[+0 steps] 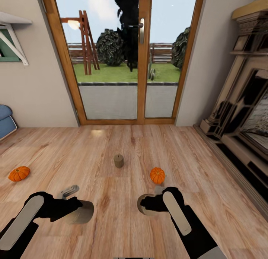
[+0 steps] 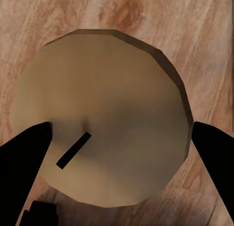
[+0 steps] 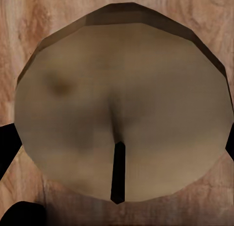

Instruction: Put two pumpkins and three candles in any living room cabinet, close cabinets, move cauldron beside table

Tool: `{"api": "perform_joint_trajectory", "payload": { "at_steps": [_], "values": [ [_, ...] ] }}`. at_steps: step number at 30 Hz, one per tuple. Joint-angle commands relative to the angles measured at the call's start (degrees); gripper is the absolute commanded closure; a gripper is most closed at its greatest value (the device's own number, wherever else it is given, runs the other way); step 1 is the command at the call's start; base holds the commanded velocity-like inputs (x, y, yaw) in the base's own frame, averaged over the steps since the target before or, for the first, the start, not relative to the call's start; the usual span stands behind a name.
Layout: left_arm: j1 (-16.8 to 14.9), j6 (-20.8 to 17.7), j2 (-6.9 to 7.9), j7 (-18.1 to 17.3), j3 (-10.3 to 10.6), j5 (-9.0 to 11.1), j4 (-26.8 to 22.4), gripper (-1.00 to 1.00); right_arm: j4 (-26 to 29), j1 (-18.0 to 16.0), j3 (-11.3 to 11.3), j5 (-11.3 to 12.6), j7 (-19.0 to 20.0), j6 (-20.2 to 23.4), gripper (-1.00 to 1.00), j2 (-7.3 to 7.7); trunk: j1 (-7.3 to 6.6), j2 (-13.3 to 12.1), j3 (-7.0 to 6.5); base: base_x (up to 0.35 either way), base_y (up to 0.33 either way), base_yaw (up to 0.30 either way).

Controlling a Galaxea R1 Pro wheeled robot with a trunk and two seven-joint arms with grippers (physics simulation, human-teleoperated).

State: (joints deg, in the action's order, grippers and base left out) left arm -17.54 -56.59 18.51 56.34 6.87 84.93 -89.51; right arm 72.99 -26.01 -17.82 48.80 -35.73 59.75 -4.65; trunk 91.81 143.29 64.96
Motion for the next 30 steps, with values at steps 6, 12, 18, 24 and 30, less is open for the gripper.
{"api": "perform_joint_trajectory", "payload": {
  "at_steps": [6,12,18,24,30],
  "values": [
    [0.0,-0.1,0.03,0.6,0.1,0.5,-0.1,1.00,0.0,-0.1,0.0,1.5,-0.7,0.3,1.00,0.07,-0.36,-0.5,-1.24,0.000,0.000,0.000],
    [0.0,-0.1,0.03,0.6,0.1,0.5,-0.1,1.00,0.0,-0.1,0.0,1.6,-0.7,0.3,1.00,0.08,-1.67,-2.9,-2.32,0.000,0.000,0.000],
    [0.0,-0.1,0.03,0.6,0.1,0.5,-0.1,1.00,0.0,-0.1,0.0,1.6,-0.7,0.3,1.00,0.01,-2.99,-5.3,-3.40,0.000,0.000,0.000],
    [0.0,-0.1,0.03,0.6,0.1,0.5,-0.1,1.00,0.0,0.0,0.1,1.6,-0.7,0.3,1.00,0.00,-4.31,-7.7,-4.47,0.000,0.000,0.000],
    [0.0,-0.1,0.03,0.6,0.1,0.5,0.0,1.00,0.0,0.0,0.1,1.6,-0.7,0.3,1.00,0.00,-5.63,-10.1,-5.55,0.000,0.000,0.000]
  ]
}}
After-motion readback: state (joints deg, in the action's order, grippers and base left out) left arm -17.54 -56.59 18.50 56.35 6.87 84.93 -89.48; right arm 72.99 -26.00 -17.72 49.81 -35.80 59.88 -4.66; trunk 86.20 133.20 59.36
